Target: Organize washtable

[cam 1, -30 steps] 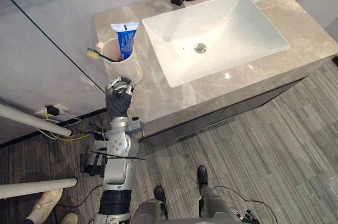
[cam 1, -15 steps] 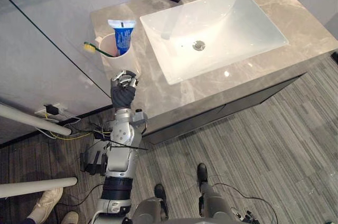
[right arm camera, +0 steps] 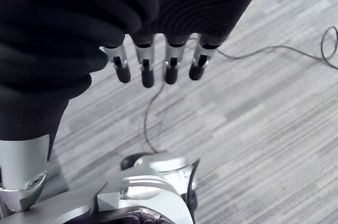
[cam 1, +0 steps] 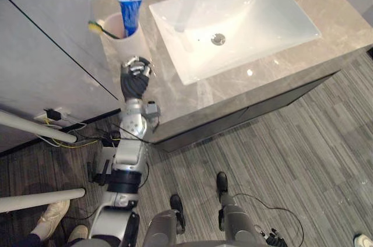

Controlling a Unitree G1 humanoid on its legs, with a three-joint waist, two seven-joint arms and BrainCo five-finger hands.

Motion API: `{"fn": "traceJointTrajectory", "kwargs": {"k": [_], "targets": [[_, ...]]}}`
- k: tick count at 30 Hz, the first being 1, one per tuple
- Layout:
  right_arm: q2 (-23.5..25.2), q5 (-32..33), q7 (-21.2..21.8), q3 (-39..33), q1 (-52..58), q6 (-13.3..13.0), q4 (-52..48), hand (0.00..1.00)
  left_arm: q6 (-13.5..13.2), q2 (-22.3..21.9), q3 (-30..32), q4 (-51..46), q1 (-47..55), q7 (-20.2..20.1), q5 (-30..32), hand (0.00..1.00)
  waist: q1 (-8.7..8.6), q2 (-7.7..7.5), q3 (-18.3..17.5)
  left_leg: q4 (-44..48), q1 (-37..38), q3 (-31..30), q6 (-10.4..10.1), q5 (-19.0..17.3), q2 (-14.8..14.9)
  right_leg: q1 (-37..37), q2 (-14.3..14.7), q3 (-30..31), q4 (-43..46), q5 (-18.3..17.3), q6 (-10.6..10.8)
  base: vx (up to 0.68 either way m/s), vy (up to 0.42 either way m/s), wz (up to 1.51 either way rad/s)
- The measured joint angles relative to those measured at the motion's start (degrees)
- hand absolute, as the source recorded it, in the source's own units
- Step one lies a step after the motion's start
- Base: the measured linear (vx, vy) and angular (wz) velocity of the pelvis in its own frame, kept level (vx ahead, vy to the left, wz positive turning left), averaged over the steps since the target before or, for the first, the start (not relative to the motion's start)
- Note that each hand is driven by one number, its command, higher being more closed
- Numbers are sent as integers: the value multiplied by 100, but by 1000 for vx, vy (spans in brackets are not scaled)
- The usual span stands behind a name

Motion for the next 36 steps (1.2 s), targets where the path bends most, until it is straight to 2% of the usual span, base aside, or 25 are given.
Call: {"fn": "traceJointTrajectory", "kwargs": {"k": [9, 14, 18, 23, 29, 36], "targets": [[-38, 220, -25, 168, 8, -143, -270, 0, 62, 750, 35, 393, -776, 327, 229, 100, 33, -33, 199, 334, -331, 4, -48, -110, 185, -180, 106, -4, 0, 80, -62, -7, -4, -1], [-79, 228, -32, 220, 8, -152, -457, 0, 95, 996, 32, 662, -1462, 435, 226, 100, 75, -59, 311, 570, -599, 2, -49, -164, 276, -333, 156, -13, -17, 129, -108, -62, -35, -1], [-92, 343, -31, 224, 7, -162, -480, 0, 86, 1000, -18, 1026, -2068, 386, 82, 100, 55, -63, 338, 605, -652, 0, -50, -169, 286, -368, 160, -15, -22, 160, -107, -33, -25, 0], [-90, 444, -38, 224, 6, -157, -476, 0, 29, 997, -262, 1838, -2831, 247, -721, 100, -15, -74, 367, 654, -690, 8, -38, -199, 293, -389, 161, -12, -23, 172, -99, -7, -4, 0], [-87, 478, -50, 223, -4, -162, -477, 0, -2, 994, -445, 2439, -3619, 113, -1274, 100, -10, -101, 529, 761, -842, 20, -22, -223, 308, -507, 163, -2, -29, 219, -82, -30, -21, 0], [-60, 611, -53, 221, -9, -173, -478, 0, -9, 988, -476, 2684, -3897, 28, -1378, 100, -21, -118, 582, 864, -922, 100, 16, -308, 347, -578, 181, 66, -32, 237, -61, -24, -29, -7]]}}
